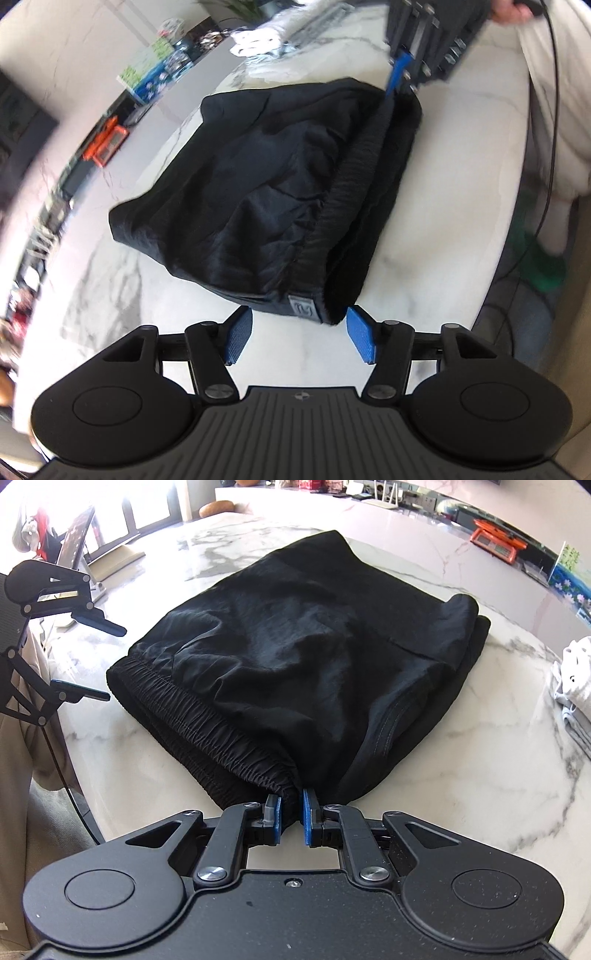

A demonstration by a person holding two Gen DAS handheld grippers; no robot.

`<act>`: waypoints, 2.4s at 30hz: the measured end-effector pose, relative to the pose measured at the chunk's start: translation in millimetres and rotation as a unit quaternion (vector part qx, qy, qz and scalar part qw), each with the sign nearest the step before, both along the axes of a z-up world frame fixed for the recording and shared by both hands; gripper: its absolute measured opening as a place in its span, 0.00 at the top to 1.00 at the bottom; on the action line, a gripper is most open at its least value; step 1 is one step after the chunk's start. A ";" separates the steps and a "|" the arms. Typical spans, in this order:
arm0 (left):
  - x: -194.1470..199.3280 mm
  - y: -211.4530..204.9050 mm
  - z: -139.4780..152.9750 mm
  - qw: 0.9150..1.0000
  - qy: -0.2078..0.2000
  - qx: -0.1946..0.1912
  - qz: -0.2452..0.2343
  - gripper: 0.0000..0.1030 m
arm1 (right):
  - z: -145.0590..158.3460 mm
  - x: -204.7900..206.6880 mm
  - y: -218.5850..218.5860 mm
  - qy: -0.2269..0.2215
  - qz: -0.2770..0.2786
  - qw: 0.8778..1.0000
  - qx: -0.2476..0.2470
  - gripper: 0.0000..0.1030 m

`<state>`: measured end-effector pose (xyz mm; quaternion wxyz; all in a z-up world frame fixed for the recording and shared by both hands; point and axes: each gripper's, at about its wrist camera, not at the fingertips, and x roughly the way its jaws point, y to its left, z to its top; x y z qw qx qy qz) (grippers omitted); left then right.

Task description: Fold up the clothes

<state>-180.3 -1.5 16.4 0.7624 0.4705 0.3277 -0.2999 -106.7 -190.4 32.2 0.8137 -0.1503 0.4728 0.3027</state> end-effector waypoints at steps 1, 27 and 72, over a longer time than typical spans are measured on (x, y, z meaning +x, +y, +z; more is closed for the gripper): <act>-3.5 -0.8 -2.6 1.000 -0.011 0.019 -0.017 0.47 | 0.0 0.2 -0.6 0.001 -0.001 1.000 0.002 0.91; -38.6 -30.9 -69.7 0.935 -0.211 0.183 -0.217 0.57 | -0.7 5.4 -5.8 0.026 -0.017 0.999 0.026 0.91; 35.6 -32.5 59.8 0.996 0.058 -0.004 -0.063 0.82 | 51.6 -63.9 35.3 -0.122 0.132 0.981 -0.074 0.37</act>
